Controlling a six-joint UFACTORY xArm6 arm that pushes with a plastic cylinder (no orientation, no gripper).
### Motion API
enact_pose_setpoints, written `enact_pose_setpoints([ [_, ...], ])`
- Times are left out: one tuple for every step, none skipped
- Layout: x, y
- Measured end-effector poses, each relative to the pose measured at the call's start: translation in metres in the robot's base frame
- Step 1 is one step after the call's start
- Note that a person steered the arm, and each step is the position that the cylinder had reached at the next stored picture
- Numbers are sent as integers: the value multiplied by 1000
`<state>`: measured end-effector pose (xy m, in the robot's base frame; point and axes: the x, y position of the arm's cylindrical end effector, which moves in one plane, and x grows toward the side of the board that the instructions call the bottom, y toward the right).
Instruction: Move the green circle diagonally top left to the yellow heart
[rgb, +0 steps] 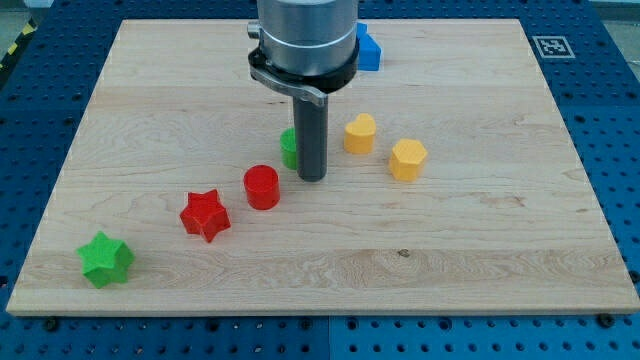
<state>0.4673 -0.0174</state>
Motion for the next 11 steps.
enact_pose_setpoints([
  [-24,-9],
  [-51,-21],
  [-68,-34],
  [-56,-41],
  [-56,-79],
  [-70,-100],
  [-70,-99],
  [-73,-90],
  [-89,-89],
  [-106,-79],
  [-100,-74],
])
